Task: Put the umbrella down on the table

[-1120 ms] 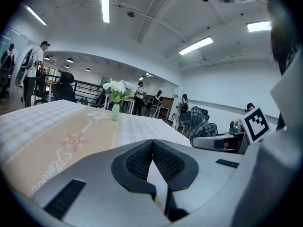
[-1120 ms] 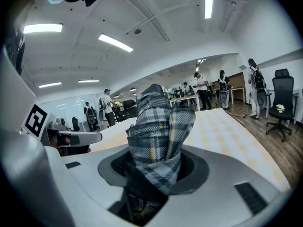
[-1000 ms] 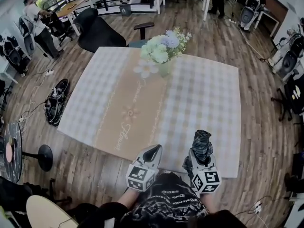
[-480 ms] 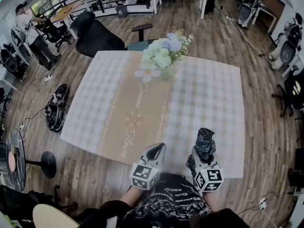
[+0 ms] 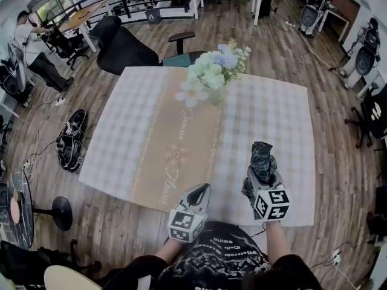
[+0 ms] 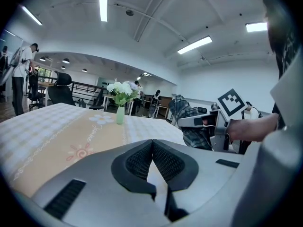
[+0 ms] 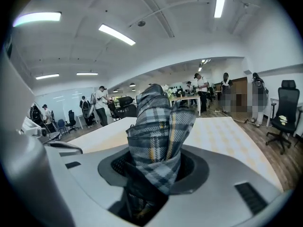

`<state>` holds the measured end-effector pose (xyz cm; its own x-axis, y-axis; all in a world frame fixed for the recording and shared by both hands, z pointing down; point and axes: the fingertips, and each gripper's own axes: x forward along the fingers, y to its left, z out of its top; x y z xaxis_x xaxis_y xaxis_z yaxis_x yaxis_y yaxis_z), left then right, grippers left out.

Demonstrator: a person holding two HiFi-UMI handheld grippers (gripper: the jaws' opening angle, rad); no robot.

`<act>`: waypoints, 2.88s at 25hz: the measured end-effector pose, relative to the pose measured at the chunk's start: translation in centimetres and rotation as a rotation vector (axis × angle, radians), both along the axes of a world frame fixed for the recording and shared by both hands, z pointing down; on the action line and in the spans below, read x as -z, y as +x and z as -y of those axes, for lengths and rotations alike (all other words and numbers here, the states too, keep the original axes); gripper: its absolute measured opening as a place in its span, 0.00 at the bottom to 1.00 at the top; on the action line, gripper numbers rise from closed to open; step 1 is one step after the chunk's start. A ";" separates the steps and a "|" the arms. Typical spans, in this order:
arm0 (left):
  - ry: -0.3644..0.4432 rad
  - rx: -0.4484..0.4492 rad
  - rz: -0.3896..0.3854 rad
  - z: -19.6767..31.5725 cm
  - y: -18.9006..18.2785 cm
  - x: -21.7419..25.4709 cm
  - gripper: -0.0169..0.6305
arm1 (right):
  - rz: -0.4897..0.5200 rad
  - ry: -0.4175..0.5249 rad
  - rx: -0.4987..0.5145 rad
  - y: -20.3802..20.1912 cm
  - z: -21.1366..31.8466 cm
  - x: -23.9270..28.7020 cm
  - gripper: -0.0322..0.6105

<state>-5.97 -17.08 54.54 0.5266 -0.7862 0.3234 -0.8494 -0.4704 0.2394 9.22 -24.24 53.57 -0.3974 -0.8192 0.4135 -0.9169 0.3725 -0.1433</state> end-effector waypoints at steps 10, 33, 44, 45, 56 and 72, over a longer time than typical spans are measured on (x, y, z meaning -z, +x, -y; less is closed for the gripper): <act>0.004 -0.001 0.047 0.1 -2.4 -1.1 0.05 | -0.083 -0.151 0.041 -2.0 6.1 -3.8 0.35; 0.007 -0.022 0.221 1.3 -5.1 -3.0 0.05 | -0.349 -0.462 0.085 -0.9 13.7 -15.1 0.36; -0.025 0.009 0.211 2.3 -5.6 -3.5 0.05 | -0.351 -0.534 0.122 -1.4 14.1 -17.1 0.39; -0.028 0.012 0.210 2.4 -5.6 -3.5 0.05 | -0.346 -0.537 0.124 -1.4 14.0 -17.2 0.39; -0.031 0.000 0.196 1.5 -4.8 -3.0 0.05 | -0.280 -0.519 0.166 -1.7 12.8 -15.9 0.65; 0.005 -0.010 0.091 2.2 -2.2 -1.6 0.05 | -0.193 -0.129 0.179 -2.4 8.1 -2.8 0.67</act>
